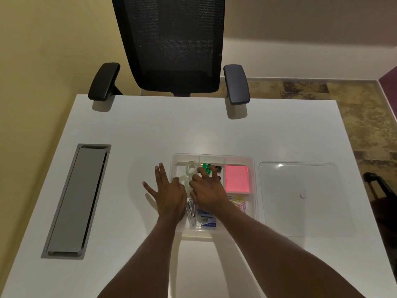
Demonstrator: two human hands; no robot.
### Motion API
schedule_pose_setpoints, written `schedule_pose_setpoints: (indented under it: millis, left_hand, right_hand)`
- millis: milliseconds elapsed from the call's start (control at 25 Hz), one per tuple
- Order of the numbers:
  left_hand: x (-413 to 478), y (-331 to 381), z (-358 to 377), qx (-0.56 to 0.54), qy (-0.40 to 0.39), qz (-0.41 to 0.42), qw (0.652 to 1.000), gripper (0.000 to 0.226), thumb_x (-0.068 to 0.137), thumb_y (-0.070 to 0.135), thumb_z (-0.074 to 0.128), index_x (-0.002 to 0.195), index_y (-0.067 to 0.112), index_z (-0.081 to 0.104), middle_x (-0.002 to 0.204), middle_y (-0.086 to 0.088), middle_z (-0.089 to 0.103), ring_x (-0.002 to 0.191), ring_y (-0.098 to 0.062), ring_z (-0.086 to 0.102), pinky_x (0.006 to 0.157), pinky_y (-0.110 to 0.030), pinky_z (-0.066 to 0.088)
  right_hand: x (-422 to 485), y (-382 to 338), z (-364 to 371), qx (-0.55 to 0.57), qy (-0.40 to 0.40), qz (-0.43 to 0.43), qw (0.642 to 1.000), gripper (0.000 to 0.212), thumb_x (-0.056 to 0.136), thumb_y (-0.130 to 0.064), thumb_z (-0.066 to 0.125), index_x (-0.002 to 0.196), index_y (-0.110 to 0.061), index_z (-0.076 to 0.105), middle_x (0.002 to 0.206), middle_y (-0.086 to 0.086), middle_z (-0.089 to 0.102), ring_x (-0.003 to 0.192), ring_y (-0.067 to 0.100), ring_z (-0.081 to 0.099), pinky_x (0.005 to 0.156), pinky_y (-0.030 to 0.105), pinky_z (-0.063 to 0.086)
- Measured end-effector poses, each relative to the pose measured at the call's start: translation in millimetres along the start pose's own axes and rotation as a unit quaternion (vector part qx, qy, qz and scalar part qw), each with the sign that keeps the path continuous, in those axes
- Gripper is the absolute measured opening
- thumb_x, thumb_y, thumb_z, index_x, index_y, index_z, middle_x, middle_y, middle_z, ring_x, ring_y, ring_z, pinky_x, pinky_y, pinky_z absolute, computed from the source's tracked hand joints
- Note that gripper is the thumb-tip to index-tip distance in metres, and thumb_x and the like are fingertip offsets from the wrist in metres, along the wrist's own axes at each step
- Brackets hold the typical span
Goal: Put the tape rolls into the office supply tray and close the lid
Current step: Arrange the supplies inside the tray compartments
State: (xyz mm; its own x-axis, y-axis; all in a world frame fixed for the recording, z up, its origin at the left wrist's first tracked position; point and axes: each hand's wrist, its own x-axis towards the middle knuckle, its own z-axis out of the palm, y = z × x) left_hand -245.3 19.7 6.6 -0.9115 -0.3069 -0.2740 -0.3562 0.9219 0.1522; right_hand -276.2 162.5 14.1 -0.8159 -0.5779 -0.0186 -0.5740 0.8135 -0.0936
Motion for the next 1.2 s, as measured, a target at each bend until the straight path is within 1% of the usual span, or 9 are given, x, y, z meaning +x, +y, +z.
schedule_pose_setpoints:
  millis: [80, 160, 280, 400, 480, 600, 800, 1000, 1200]
  left_hand:
    - [-3, 3, 1, -0.020, -0.001, 0.005, 1.000, 0.036, 0.106, 0.034, 0.039, 0.132, 0.034, 0.064, 0.175, -0.009, -0.006, 0.162, -0.024, -0.013, 0.121, -0.074, -0.003]
    - [-4, 4, 3, -0.023, -0.005, -0.004, 1.000, 0.038, 0.107, 0.036, 0.036, 0.137, 0.035, 0.060, 0.175, -0.008, -0.007, 0.162, -0.023, -0.013, 0.122, -0.073, -0.004]
    - [-5, 5, 5, -0.038, -0.007, -0.046, 0.998, 0.038, 0.108, 0.038, 0.033, 0.126, 0.028, 0.065, 0.175, -0.007, -0.004, 0.162, -0.023, -0.013, 0.122, -0.072, -0.004]
    - [-7, 6, 7, -0.057, -0.014, -0.032, 0.998, 0.039, 0.108, 0.042, 0.033, 0.125, 0.033, 0.067, 0.175, -0.006, -0.004, 0.162, -0.022, -0.013, 0.122, -0.072, -0.007]
    - [-7, 4, 9, -0.039, -0.017, -0.014, 0.999, 0.042, 0.108, 0.048, 0.032, 0.129, 0.036, 0.065, 0.175, -0.005, -0.005, 0.162, -0.022, -0.014, 0.121, -0.072, -0.007]
    - [-7, 3, 11, -0.053, -0.003, -0.038, 0.998, 0.042, 0.106, 0.049, 0.034, 0.127, 0.035, 0.068, 0.175, -0.005, -0.003, 0.162, -0.022, -0.014, 0.121, -0.073, -0.007]
    - [-7, 2, 11, -0.029, 0.003, -0.023, 0.999, 0.046, 0.103, 0.062, 0.034, 0.126, 0.044, 0.070, 0.175, -0.001, -0.005, 0.162, -0.022, -0.014, 0.121, -0.072, -0.009]
    - [-1, 4, 6, -0.018, 0.057, 0.010, 0.998, 0.040, 0.103, 0.050, 0.042, 0.129, 0.034, 0.069, 0.175, -0.008, 0.000, 0.162, -0.024, -0.009, 0.121, -0.074, -0.003]
    - [22, 19, 1, 0.039, 0.001, 0.001, 0.999, 0.050, 0.103, 0.053, 0.037, 0.145, 0.034, 0.055, 0.173, -0.013, -0.016, 0.160, -0.029, -0.020, 0.118, -0.077, -0.004]
  right_hand:
    - [-1, -2, 1, 0.010, -0.001, 0.007, 1.000, 0.034, 0.098, -0.038, 0.048, 0.108, -0.018, 0.074, 0.123, 0.004, 0.071, 0.132, 0.030, 0.054, 0.116, 0.059, 0.030]
    - [-2, -2, 2, 0.012, -0.005, 0.009, 1.000, 0.037, 0.100, -0.040, 0.045, 0.110, -0.019, 0.073, 0.128, 0.004, 0.068, 0.135, 0.030, 0.051, 0.117, 0.059, 0.027]
    - [-4, 1, 6, -0.001, -0.013, 0.002, 1.000, 0.037, 0.099, -0.041, 0.044, 0.112, -0.019, 0.071, 0.129, 0.004, 0.066, 0.135, 0.030, 0.049, 0.117, 0.058, 0.021]
    - [-4, 0, 8, -0.003, -0.014, 0.002, 1.000, 0.037, 0.100, -0.043, 0.044, 0.115, -0.021, 0.070, 0.132, 0.004, 0.065, 0.135, 0.030, 0.050, 0.117, 0.058, 0.023]
    - [-4, 0, 7, -0.004, -0.012, 0.011, 1.000, 0.034, 0.099, -0.043, 0.050, 0.117, -0.021, 0.069, 0.136, 0.004, 0.063, 0.136, 0.029, 0.050, 0.117, 0.058, 0.023]
    - [-6, 2, 6, -0.012, -0.009, 0.023, 1.000, 0.030, 0.091, -0.039, 0.061, 0.113, -0.019, 0.070, 0.133, 0.005, 0.065, 0.133, 0.028, 0.053, 0.116, 0.057, 0.022]
    - [-14, 6, 8, -0.013, -0.028, 0.010, 0.999, 0.034, 0.089, -0.039, 0.067, 0.114, -0.016, 0.070, 0.130, 0.005, 0.067, 0.132, 0.025, 0.056, 0.116, 0.052, 0.033]
    - [-19, 5, 9, 0.003, -0.047, 0.024, 0.999, 0.047, 0.087, -0.041, 0.070, 0.125, -0.014, 0.065, 0.137, 0.006, 0.063, 0.137, 0.026, 0.052, 0.118, 0.052, 0.033]
    - [-20, 4, 7, 0.020, -0.054, 0.026, 0.998, 0.055, 0.086, -0.038, 0.068, 0.134, -0.013, 0.060, 0.142, 0.006, 0.059, 0.140, 0.025, 0.047, 0.119, 0.047, 0.031]
